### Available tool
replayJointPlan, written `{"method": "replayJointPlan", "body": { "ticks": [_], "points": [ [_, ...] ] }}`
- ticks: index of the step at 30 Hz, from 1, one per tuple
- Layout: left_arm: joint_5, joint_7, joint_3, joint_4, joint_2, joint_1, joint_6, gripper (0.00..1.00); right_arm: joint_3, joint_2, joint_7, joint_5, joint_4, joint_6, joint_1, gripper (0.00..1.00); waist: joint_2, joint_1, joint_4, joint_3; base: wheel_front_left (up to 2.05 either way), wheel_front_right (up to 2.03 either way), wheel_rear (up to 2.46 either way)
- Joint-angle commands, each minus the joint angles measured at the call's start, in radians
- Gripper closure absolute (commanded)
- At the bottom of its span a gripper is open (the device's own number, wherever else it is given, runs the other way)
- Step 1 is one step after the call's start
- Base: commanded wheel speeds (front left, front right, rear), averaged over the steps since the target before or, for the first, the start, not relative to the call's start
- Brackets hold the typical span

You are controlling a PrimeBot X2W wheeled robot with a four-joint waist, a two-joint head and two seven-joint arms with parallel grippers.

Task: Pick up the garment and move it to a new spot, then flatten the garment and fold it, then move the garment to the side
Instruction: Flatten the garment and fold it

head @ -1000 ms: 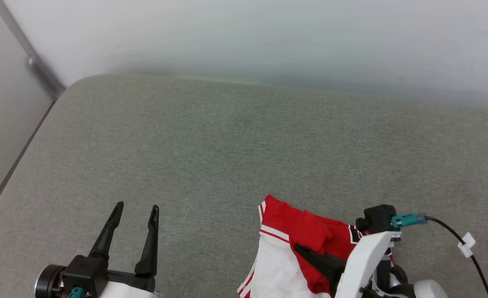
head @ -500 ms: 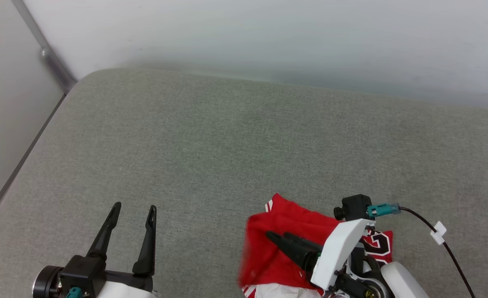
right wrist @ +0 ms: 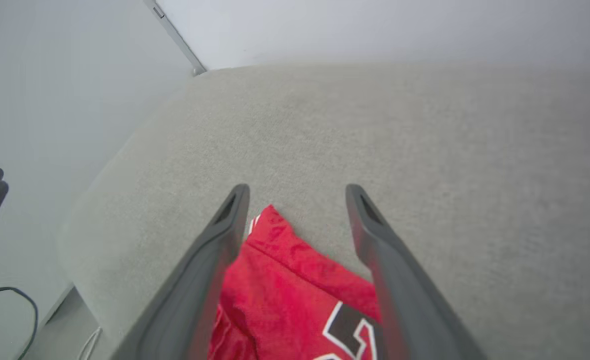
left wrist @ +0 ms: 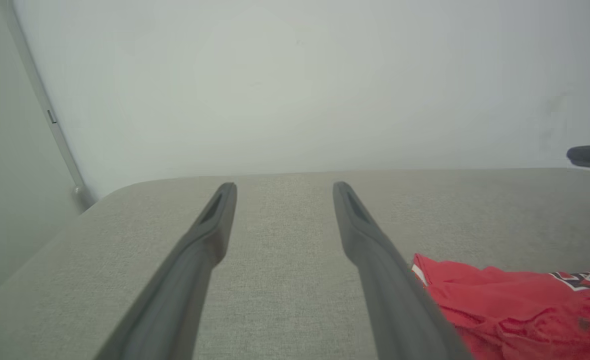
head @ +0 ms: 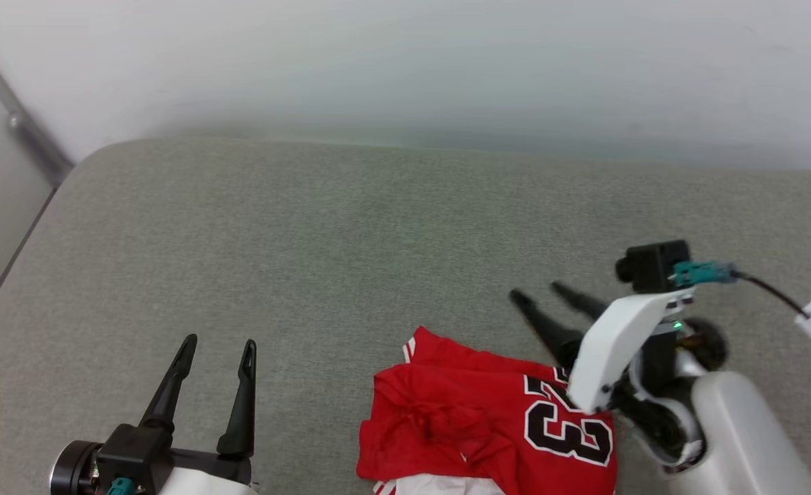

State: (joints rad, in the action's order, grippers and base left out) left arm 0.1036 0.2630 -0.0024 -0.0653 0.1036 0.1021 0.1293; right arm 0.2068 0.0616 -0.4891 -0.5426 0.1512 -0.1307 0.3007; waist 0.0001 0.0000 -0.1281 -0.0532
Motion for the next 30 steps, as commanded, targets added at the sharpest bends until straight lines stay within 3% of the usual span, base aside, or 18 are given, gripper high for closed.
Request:
{"method": "replayJointPlan", "body": {
  "ticks": [1,4,11,15,22,30],
  "points": [
    [-0.001,0.002,-0.002,-0.005,-0.002,-0.001,0.001,0.0,-0.019,0.038,0.011,0.07,-0.042,0.0,0.011,0.0,-0.0001,0.0,0.022,-0.002,0.0,0.0,0.0],
    [0.0,0.002,-0.006,-0.01,-0.005,-0.009,0.001,0.0,-0.057,0.101,0.053,0.187,-0.11,0.0,-0.001,0.0,-0.0001,0.0,0.048,-0.007,0.0,0.0,0.0],
    [0.003,0.002,-0.014,-0.015,-0.007,-0.028,0.001,0.0,-0.136,0.244,0.217,0.311,-0.192,0.0,-0.049,0.0,-0.0001,0.0,0.096,-0.02,0.0,0.0,0.0],
    [0.004,0.002,-0.017,-0.016,-0.009,-0.033,0.001,0.0,-0.177,0.265,0.292,0.327,-0.206,0.0,-0.089,0.0,-0.0001,0.0,0.107,-0.026,0.0,0.0,0.0],
    [0.045,0.002,-0.022,-0.02,-0.022,-0.029,0.001,0.0,-0.283,0.229,0.456,0.357,-0.236,0.0,-0.205,0.0,-0.0001,0.0,0.117,-0.037,0.0,0.0,0.0],
    [0.047,0.002,-0.036,-0.015,-0.017,-0.008,0.001,0.0,-0.297,0.141,0.579,0.362,-0.25,0.0,-0.298,0.0,-0.0001,0.0,0.107,-0.037,0.0,0.0,0.0]
  ]
}}
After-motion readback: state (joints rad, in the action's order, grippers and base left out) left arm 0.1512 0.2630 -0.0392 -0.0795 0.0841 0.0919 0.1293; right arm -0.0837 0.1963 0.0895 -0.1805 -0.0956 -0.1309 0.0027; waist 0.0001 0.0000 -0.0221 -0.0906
